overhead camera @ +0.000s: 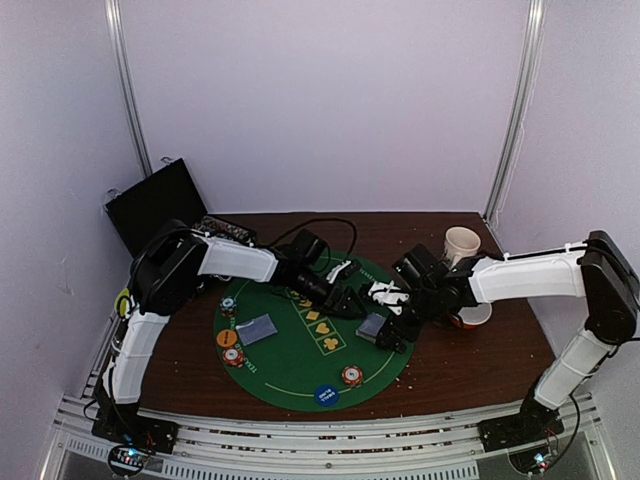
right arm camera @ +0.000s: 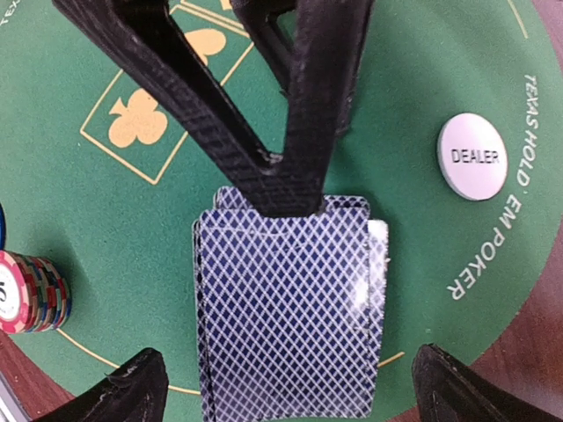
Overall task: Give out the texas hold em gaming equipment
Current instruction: Pick up the poker card from the poker table mat.
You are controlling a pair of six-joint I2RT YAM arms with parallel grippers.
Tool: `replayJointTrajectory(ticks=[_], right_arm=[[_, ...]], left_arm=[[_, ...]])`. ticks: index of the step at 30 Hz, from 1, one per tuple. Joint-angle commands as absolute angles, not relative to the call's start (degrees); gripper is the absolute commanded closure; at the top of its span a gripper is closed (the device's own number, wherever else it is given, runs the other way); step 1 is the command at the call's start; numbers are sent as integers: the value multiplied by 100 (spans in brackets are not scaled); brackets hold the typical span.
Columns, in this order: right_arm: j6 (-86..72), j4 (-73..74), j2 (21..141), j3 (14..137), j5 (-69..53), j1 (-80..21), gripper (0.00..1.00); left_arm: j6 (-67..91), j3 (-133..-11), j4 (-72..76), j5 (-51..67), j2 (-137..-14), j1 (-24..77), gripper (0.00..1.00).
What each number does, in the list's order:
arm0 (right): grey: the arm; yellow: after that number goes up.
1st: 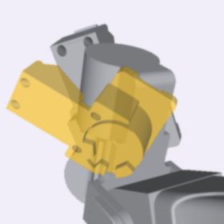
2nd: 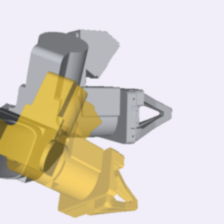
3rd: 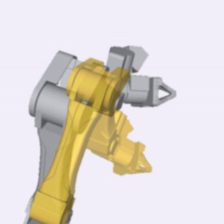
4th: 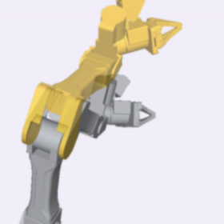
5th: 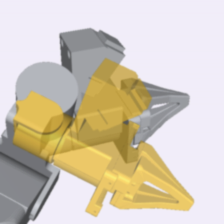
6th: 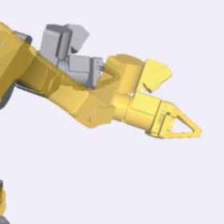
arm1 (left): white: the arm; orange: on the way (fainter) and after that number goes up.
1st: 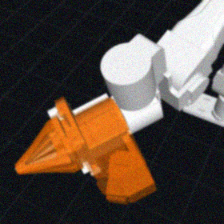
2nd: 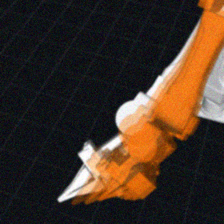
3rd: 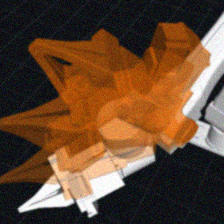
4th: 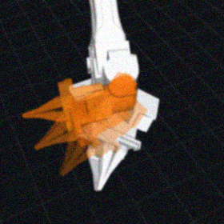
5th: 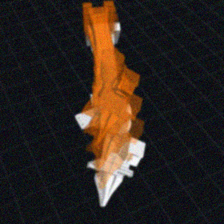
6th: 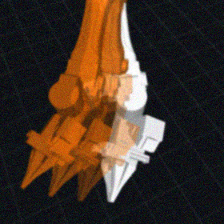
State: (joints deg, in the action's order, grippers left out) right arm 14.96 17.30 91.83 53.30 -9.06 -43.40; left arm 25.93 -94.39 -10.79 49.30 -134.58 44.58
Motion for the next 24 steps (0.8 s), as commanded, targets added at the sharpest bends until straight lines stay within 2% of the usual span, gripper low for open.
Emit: replayJointTrajectory(ticks=[1, 7, 9, 13, 21, 24], right_arm=[[1558, 1836, 9531, 5442, -985, -4349, 0], [1582, 1764, 9750, 5483, -633, -4342, 2], [1613, 1783, 9818, 5493, -580, -4347, 8], [1732, 1652, 9739, 5320, -496, -4377, 28], [1967, 1110, 9813, 5160, -587, -4404, 27], [2037, 1178, 9984, 5285, -641, -4406, 25]], left_arm=[[2594, -9483, -1125, 4781, -13702, 4500, 29], [2600, -9488, -1124, 4781, -13724, 4500, 29], [2609, -9507, -1124, 4790, -13750, 4500, 30], [2619, -9519, -1118, 4789, -13750, 4525, 31], [2737, -9550, -1021, 4870, -13895, 4597, 31], [2733, -9523, -1019, 4894, -13881, 4598, 35]])
